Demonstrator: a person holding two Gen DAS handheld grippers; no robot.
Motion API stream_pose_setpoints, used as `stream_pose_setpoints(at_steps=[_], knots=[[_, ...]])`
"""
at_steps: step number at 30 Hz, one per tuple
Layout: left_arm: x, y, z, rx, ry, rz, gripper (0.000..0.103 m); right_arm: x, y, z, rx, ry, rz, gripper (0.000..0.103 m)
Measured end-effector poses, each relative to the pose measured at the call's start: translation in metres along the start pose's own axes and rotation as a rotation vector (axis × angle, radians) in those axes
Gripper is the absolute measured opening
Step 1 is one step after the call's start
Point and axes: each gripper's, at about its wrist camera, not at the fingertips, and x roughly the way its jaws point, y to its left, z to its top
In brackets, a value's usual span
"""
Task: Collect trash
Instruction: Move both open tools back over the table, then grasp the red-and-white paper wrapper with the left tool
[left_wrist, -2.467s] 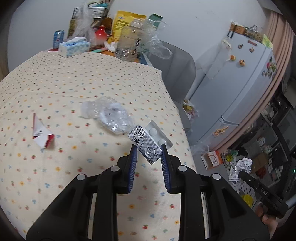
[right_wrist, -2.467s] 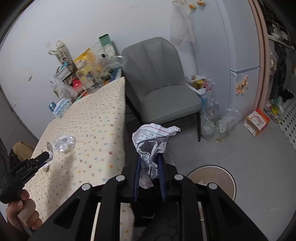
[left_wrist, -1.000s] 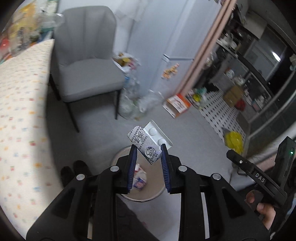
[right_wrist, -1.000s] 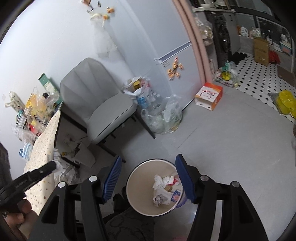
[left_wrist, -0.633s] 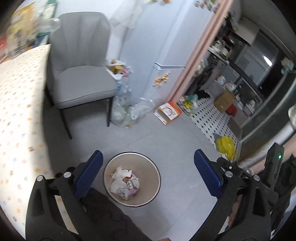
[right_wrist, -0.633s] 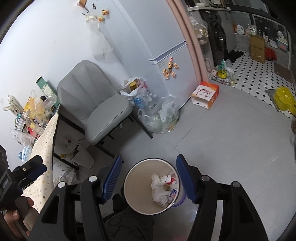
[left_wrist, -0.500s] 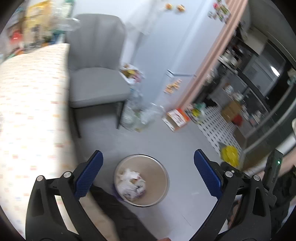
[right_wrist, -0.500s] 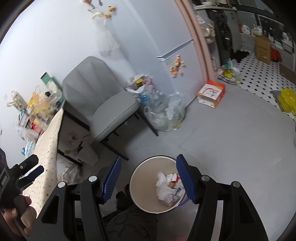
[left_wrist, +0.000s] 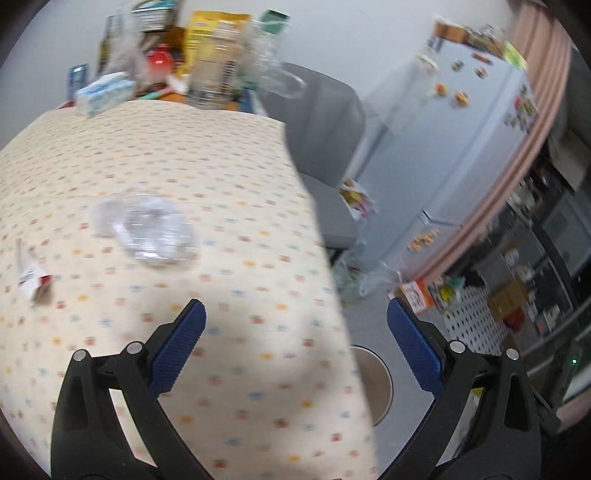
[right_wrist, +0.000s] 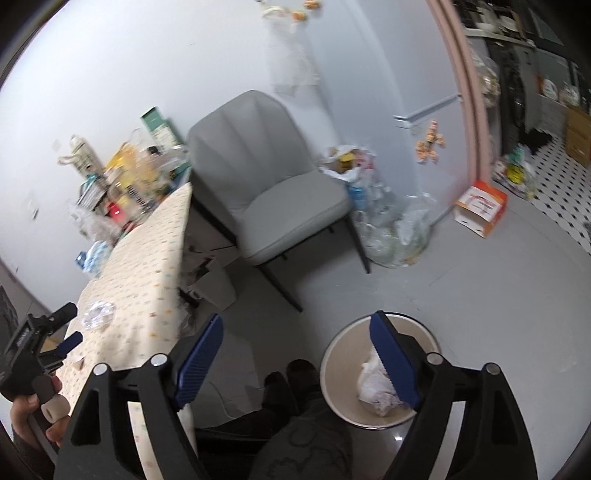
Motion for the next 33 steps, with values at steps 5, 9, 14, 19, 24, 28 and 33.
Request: stream_pose_setpoints(at_steps=[5,9,14,19,24,28,33], knots=[[-0.017,0.036,0.001,-0.027,-0.036,0.062,0.097,0.006,0.036,-0.001,-0.039,0.01,0.035,0.092],[-0.028,0.065,-0.001,-0.066,-0.051,0.096,0.097,0.013,0.065,-0.003,-0.078,0.024,0.052,0.093],[-0.042,0.1,-0.003,-0.117,-0.078,0.137,0.097,0.018,0.096,-0.006,-0.123,0.041,0.069,0.093],[-0.05,0.129,-0.007,-0.164,-0.098,0.172,0.097,0.023,0.124,-0.009,-0.161,0.051,0.083,0.094],[-0.055,0.156,-0.012,-0.219,-0.094,0.207,0.095,0.03,0.146,-0.014,-0.192,0.063,0.097,0.094],[-0.054,0.171,-0.014,-0.24,-0.075,0.239,0.089,0.036,0.159,-0.019,-0.207,0.078,0.106,0.094],[-0.049,0.181,-0.018,-0.259,-0.049,0.23,0.075,0.037,0.173,-0.023,-0.233,0.086,0.111,0.094]])
